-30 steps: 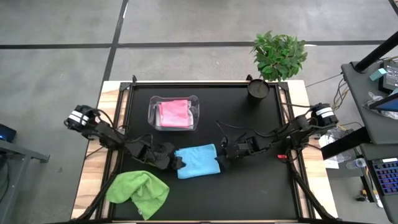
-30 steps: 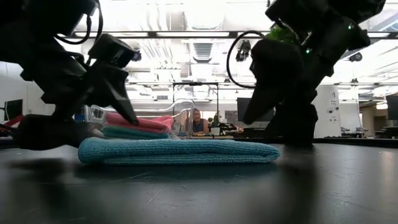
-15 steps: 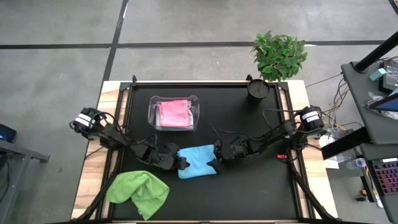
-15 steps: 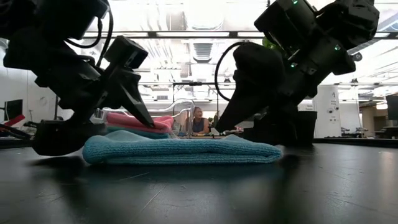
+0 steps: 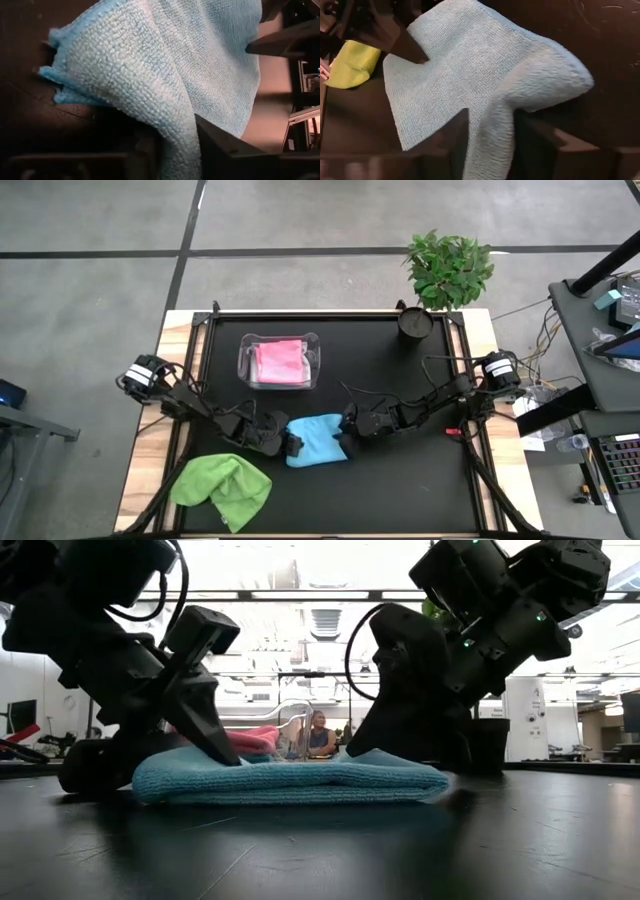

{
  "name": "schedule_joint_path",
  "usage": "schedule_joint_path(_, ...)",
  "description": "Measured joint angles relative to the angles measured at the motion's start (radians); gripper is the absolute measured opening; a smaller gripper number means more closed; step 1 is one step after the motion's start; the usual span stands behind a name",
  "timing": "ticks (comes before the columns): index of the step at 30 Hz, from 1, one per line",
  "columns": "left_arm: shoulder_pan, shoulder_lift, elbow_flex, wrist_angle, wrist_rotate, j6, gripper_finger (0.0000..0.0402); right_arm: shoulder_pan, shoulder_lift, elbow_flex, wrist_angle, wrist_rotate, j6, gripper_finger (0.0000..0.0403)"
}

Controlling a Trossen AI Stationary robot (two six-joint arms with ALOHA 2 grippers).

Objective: Fold microfiber towels
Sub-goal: Put the blue microfiber cloth into the transparent bin

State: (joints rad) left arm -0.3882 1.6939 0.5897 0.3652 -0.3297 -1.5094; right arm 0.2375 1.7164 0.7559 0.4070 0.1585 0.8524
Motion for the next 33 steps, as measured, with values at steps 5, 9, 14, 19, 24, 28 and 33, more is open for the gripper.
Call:
schedule_joint_path(5,0.0,0.001,-0.001,0.002,-0.043,0.053,0.0016,0.0,0.0,0.0,0.003,0.006,-0.038,0.0059)
schedule_joint_path(9,0.001,-0.005,-0.002,-0.003,-0.066,0.108,0.0008,0.0,-0.005,0.0,0.01,0.007,-0.078,0.0016)
schedule_joint_path(14,0.012,-0.067,-0.012,-0.056,-0.085,0.18,0.0003,-0.009,-0.054,0.003,0.029,0.026,-0.15,0.0011)
schedule_joint_path(19,0.068,-0.219,-0.007,-0.189,-0.084,0.297,0.0002,-0.049,-0.106,0.035,0.024,0.026,-0.255,0.0009)
schedule_joint_path(24,0.147,-0.427,0.0,-0.334,-0.091,0.458,0.0001,-0.114,-0.13,0.103,0.009,0.026,-0.381,0.0009)
schedule_joint_path(28,0.218,-0.595,-0.002,-0.445,-0.092,0.563,0.0001,-0.174,-0.129,0.205,-0.036,0.017,-0.494,0.0009)
schedule_joint_path(33,0.324,-0.759,0.001,-0.562,-0.09,0.679,0.0001,-0.252,-0.12,0.342,-0.121,0.019,-0.638,0.0009)
